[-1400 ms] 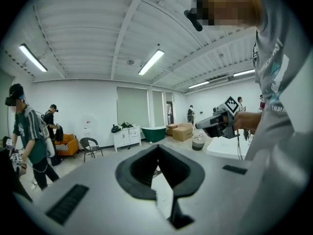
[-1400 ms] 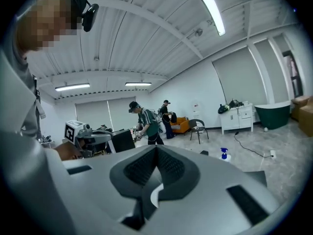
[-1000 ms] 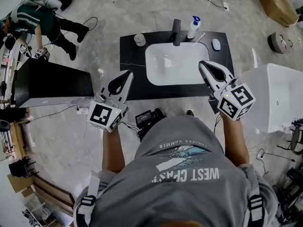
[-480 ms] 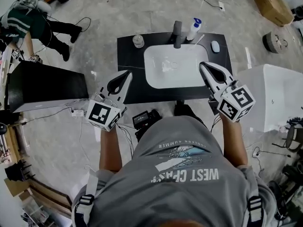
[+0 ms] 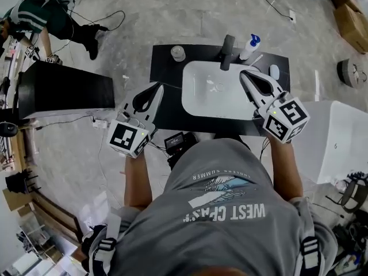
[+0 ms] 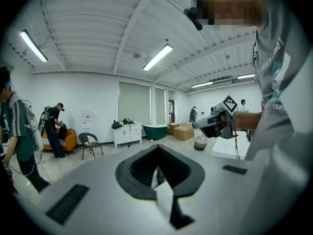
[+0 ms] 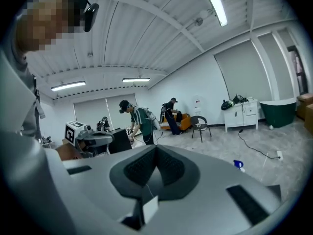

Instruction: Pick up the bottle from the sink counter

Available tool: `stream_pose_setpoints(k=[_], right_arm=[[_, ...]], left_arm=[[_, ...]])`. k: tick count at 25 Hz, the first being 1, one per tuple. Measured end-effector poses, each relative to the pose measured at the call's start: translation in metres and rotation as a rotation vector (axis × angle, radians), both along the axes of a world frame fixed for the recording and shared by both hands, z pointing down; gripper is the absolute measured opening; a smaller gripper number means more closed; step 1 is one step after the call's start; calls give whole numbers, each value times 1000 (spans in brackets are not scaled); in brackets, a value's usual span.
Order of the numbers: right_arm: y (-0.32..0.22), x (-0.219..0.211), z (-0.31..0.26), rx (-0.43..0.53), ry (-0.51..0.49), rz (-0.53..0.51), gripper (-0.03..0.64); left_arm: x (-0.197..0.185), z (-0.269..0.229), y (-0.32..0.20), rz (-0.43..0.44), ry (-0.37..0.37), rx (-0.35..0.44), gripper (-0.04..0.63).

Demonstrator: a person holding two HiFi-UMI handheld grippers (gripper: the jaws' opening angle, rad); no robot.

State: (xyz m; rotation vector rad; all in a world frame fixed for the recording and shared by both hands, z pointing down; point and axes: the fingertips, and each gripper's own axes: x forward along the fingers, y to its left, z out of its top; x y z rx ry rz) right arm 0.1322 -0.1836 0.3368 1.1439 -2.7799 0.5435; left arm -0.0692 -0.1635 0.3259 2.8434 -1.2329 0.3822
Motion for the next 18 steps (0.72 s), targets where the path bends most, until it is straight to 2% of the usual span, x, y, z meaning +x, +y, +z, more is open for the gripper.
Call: stream_pose_setpoints(k=[11,14,18], right_arm=[[-36,-2,28,-29,-59,-175,2],[-40,-7,35,-45,-56,-189,2],[-42,-13,34,-44,-47,-158,2]], left_arm=[[23,9,-6,-119,-73,-20,4],[21,15,-4,-122,-85,-41,5],[15,20,-12,-89,-72,-46,5]])
